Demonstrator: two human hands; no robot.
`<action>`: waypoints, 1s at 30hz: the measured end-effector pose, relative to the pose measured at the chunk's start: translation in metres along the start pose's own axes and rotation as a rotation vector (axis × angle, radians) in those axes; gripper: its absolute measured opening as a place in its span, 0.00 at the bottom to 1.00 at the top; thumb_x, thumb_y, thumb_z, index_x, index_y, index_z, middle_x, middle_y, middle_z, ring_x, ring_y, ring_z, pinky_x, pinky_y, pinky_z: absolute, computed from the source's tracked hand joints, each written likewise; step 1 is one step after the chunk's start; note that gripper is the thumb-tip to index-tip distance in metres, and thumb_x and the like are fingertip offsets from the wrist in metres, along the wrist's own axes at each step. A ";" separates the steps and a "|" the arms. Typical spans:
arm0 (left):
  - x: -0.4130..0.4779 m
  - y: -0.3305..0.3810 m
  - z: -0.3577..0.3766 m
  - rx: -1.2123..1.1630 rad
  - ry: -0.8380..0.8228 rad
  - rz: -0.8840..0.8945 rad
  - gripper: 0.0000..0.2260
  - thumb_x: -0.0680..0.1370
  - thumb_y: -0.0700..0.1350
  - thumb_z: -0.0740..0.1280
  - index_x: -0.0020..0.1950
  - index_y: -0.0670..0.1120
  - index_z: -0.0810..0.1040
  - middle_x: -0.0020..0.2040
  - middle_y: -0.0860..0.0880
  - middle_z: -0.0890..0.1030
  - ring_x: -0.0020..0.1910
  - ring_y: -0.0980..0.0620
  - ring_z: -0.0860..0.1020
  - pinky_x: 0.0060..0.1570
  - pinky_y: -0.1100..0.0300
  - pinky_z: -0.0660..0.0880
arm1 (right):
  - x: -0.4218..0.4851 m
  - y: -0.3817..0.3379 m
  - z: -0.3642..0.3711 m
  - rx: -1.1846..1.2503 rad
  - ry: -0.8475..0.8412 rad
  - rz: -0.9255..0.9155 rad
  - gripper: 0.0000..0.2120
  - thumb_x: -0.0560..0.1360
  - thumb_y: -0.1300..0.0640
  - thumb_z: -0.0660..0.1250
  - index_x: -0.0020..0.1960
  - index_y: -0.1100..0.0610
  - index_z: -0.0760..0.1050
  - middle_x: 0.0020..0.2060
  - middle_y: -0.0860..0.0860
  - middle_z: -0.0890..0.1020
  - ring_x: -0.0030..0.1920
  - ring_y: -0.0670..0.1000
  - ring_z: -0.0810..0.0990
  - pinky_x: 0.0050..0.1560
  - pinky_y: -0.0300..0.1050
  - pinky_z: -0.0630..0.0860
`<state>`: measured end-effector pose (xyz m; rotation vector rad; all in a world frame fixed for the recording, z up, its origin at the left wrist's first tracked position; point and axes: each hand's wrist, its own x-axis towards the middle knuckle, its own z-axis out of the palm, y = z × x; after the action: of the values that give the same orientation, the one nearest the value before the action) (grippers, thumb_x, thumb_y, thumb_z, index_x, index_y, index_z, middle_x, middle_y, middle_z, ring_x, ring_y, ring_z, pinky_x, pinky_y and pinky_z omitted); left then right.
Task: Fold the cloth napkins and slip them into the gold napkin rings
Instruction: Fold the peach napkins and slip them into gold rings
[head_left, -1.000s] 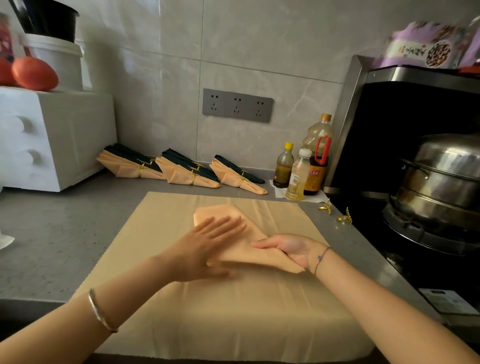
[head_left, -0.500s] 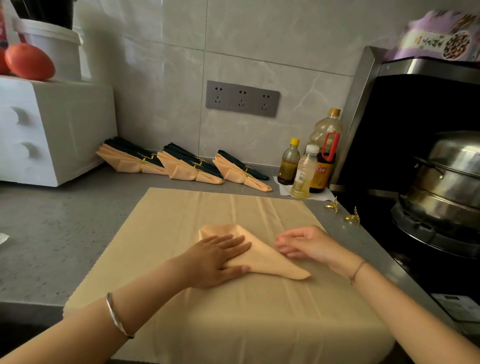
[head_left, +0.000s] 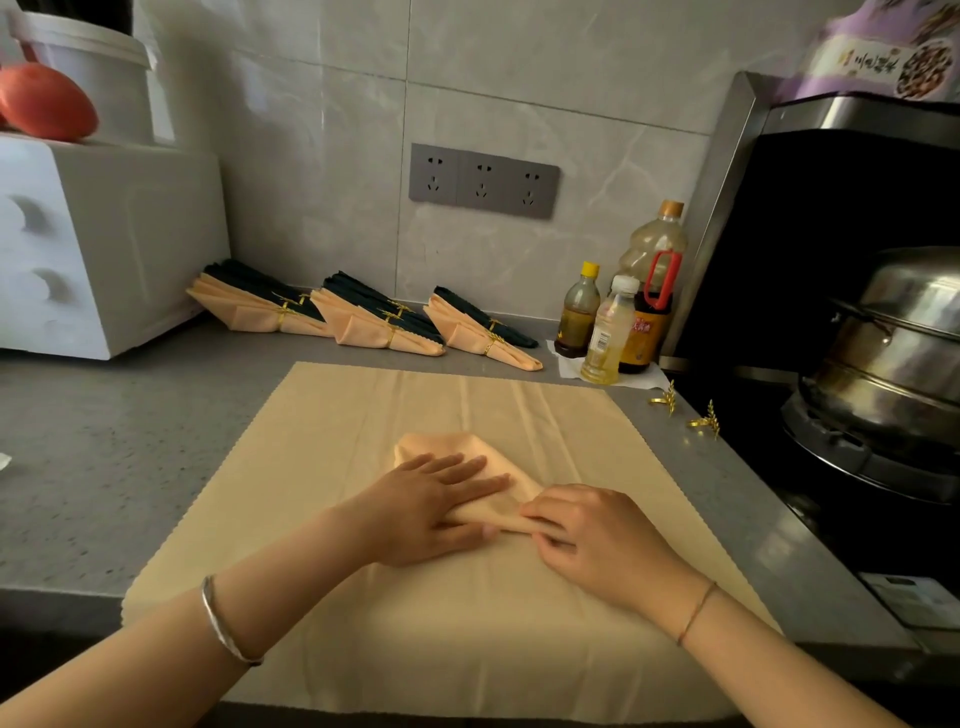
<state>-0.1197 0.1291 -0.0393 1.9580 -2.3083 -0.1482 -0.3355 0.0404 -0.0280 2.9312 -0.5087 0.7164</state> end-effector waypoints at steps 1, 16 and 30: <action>-0.001 -0.001 0.000 -0.009 0.011 0.009 0.30 0.74 0.70 0.45 0.76 0.66 0.48 0.78 0.56 0.49 0.77 0.54 0.47 0.74 0.57 0.43 | 0.001 -0.003 0.000 0.013 -0.001 0.030 0.12 0.66 0.50 0.61 0.45 0.46 0.81 0.39 0.40 0.81 0.37 0.43 0.79 0.31 0.34 0.73; 0.010 -0.037 -0.028 -0.327 0.283 -0.141 0.25 0.68 0.69 0.65 0.42 0.46 0.79 0.35 0.49 0.76 0.34 0.51 0.72 0.36 0.55 0.68 | 0.012 0.008 0.004 0.409 -0.052 0.463 0.04 0.74 0.54 0.69 0.47 0.51 0.82 0.35 0.40 0.81 0.38 0.40 0.79 0.41 0.30 0.72; 0.065 -0.030 -0.039 -0.192 0.389 -0.465 0.19 0.70 0.67 0.66 0.43 0.52 0.76 0.38 0.55 0.76 0.38 0.55 0.74 0.30 0.63 0.64 | 0.034 0.022 0.011 0.606 -0.115 0.669 0.06 0.70 0.58 0.73 0.40 0.52 0.75 0.32 0.47 0.75 0.26 0.39 0.69 0.30 0.31 0.65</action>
<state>-0.0950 0.0596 -0.0039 2.1552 -1.5262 -0.0205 -0.3099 0.0078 -0.0219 3.3528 -1.5815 0.8819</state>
